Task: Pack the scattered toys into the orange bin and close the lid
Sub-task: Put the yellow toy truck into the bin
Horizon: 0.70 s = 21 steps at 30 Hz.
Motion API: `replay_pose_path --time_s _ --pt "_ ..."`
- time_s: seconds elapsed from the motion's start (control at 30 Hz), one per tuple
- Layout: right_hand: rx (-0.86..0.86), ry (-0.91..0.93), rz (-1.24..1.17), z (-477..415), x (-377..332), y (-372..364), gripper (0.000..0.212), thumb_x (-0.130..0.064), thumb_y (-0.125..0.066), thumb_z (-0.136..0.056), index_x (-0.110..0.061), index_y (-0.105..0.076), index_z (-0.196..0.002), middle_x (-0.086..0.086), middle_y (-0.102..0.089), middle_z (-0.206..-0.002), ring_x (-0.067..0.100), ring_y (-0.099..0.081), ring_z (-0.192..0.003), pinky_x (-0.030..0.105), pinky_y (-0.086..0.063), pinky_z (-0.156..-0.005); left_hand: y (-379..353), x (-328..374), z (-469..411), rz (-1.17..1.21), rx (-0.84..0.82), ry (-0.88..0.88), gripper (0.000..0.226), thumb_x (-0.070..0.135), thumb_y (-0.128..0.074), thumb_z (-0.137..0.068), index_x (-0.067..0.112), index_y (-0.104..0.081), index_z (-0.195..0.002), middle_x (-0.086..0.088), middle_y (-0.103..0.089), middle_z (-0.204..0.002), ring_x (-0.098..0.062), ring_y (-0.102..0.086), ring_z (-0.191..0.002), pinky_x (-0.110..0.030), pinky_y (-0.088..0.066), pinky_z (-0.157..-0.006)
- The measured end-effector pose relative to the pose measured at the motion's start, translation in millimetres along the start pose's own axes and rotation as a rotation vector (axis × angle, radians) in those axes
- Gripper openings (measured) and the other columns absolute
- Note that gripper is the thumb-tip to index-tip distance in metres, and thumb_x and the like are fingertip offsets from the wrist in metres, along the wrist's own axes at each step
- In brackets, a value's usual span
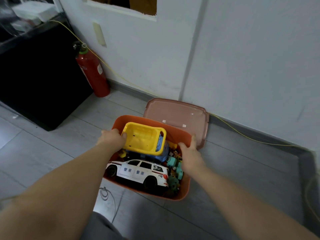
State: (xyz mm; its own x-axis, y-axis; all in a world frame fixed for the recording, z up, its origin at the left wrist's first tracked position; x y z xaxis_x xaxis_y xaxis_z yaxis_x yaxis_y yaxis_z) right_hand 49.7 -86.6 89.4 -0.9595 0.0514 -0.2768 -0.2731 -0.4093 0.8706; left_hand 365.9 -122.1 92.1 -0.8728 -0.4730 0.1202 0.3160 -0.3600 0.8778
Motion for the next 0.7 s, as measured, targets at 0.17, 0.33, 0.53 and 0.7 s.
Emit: replay_pose_path --time_s 0.17,0.33,0.53,0.7 --pt "0.050 -0.015 0.008 16.4 59.9 21.8 0.064 0.004 -0.061 -0.082 -0.027 -0.042 -0.135 0.007 0.021 -0.163 0.033 -0.061 -0.100 0.039 -0.054 -0.089 -18.5 62.3 16.7 -0.096 -0.056 -0.141 0.061 0.053 -0.028 -0.101 0.007 -0.056 -0.129 -0.019 -0.062 -0.121 -0.035 -0.051 -0.118 -0.041 -0.043 -0.098" --pt "0.058 -0.061 0.089 46.0 125.3 43.5 0.055 0.001 -0.057 -0.088 -0.023 -0.042 -0.135 0.006 0.029 -0.161 0.031 -0.061 -0.095 0.037 -0.053 -0.087 -39.3 120.6 56.0 -0.044 -0.206 -0.213 0.065 0.053 -0.032 -0.102 0.002 -0.053 -0.136 -0.021 -0.058 -0.133 -0.036 -0.054 -0.122 -0.041 -0.045 -0.102" --pt "0.111 -0.129 0.136 86.4 201.5 57.4 0.053 0.006 -0.064 -0.081 -0.025 -0.048 -0.122 0.008 0.035 -0.158 0.028 -0.066 -0.087 0.037 -0.055 -0.079 -62.9 181.9 115.3 -0.057 -0.311 -0.320 0.057 0.047 -0.038 -0.103 0.002 -0.052 -0.134 -0.021 -0.056 -0.133 -0.036 -0.056 -0.119 -0.035 -0.046 -0.083" --pt "0.125 -0.216 0.119 115.3 261.2 57.2 0.061 0.008 -0.063 -0.081 -0.026 -0.047 -0.128 0.011 0.032 -0.159 0.029 -0.067 -0.091 0.036 -0.055 -0.081 -87.3 223.1 152.9 -0.067 -0.347 -0.375 0.047 0.044 -0.043 -0.100 0.008 -0.057 -0.127 -0.018 -0.059 -0.124 -0.035 -0.059 -0.111 -0.038 -0.053 -0.083"
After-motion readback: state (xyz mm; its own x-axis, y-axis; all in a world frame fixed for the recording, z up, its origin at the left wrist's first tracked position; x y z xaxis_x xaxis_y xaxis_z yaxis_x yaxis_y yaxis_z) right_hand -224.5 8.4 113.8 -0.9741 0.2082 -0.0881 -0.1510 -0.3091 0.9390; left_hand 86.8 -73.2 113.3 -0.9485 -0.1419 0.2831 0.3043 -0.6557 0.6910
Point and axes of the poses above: each hand's wrist, its own z-axis away from the middle knuckle, its own y-axis out of the back of the hand, x = y × z, the point moved 8 cm from there along -z, towards the middle knuckle
